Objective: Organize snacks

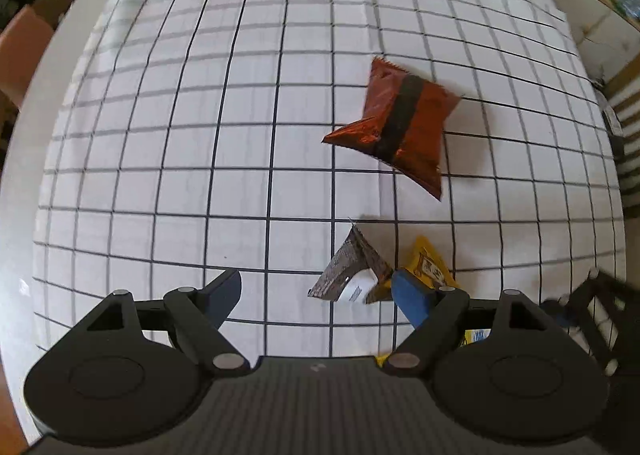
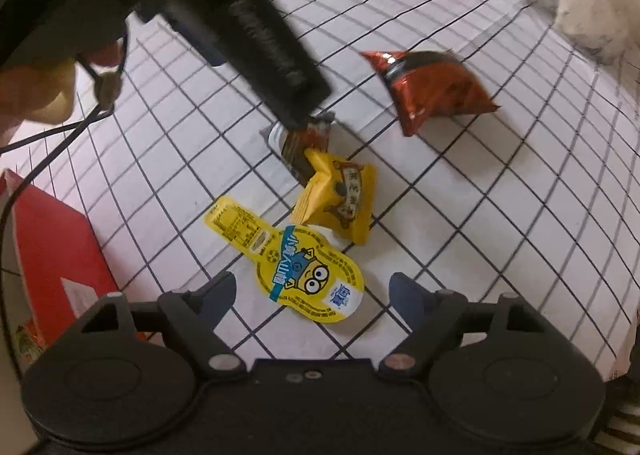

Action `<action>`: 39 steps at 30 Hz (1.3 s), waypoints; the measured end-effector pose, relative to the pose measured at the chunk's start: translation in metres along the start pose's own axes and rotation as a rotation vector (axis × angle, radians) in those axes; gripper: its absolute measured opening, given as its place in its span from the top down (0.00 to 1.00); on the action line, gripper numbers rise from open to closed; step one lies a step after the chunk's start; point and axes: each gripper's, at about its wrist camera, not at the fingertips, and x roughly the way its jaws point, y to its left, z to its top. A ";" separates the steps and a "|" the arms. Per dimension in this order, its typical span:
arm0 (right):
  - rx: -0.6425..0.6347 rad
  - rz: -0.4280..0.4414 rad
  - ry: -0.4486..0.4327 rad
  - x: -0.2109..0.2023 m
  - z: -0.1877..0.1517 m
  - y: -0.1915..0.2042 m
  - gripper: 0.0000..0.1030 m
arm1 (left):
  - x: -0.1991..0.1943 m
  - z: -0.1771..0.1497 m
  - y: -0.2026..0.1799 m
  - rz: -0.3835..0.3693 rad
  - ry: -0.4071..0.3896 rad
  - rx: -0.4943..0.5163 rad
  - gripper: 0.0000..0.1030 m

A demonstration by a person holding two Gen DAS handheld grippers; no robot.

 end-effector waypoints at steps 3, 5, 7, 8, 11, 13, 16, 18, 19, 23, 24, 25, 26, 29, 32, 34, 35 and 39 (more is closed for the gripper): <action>-0.031 -0.007 0.014 0.009 0.002 0.004 0.24 | 0.012 0.005 0.003 -0.021 0.027 -0.053 0.20; -0.053 -0.006 0.017 0.013 0.002 0.008 0.25 | 0.019 0.006 0.004 -0.025 0.041 -0.071 0.20; -0.075 -0.014 0.015 0.016 0.002 0.013 0.26 | 0.024 0.006 0.004 -0.016 0.040 -0.080 0.20; -0.085 -0.020 0.015 0.018 0.002 0.014 0.26 | 0.026 0.006 0.005 -0.016 0.039 -0.087 0.20; -0.108 -0.038 0.012 0.022 0.002 0.018 0.28 | 0.032 0.008 0.009 -0.036 0.046 -0.131 0.21; -0.116 -0.044 0.011 0.025 0.001 0.020 0.30 | 0.037 0.008 0.010 -0.049 0.052 -0.146 0.21; -0.135 -0.059 0.000 0.026 -0.002 0.023 0.33 | 0.041 0.006 0.010 -0.052 0.059 -0.151 0.25; -0.131 -0.061 -0.011 0.026 -0.002 0.024 0.35 | 0.041 0.006 0.009 -0.057 0.060 -0.161 0.27; -0.126 -0.060 -0.013 0.024 -0.003 0.026 0.35 | 0.042 0.006 0.009 -0.063 0.061 -0.166 0.30; -0.125 -0.057 -0.030 0.023 -0.003 0.029 0.37 | 0.043 0.005 0.009 -0.085 0.067 -0.179 0.39; -0.124 -0.056 -0.033 0.022 -0.003 0.029 0.37 | 0.043 0.004 0.009 -0.086 0.070 -0.185 0.40; -0.124 -0.054 -0.035 0.021 -0.004 0.029 0.37 | 0.043 0.004 0.011 -0.089 0.075 -0.194 0.45; -0.124 -0.051 -0.037 0.020 -0.005 0.030 0.37 | 0.043 0.004 0.013 -0.096 0.082 -0.204 0.51; -0.120 -0.045 -0.045 0.019 -0.008 0.027 0.38 | 0.043 0.003 0.022 -0.129 0.086 -0.235 0.62; -0.111 -0.046 -0.044 0.018 -0.011 0.025 0.38 | 0.042 0.002 0.030 -0.146 0.088 -0.255 0.67; -0.099 -0.046 -0.044 0.016 -0.015 0.023 0.38 | 0.041 0.001 0.036 -0.154 0.089 -0.271 0.68; -0.094 -0.047 -0.044 0.014 -0.017 0.022 0.43 | 0.039 0.001 0.038 -0.157 0.090 -0.278 0.70; -0.052 -0.034 -0.047 0.005 -0.025 0.015 0.50 | 0.038 -0.006 0.051 -0.162 0.087 -0.306 0.70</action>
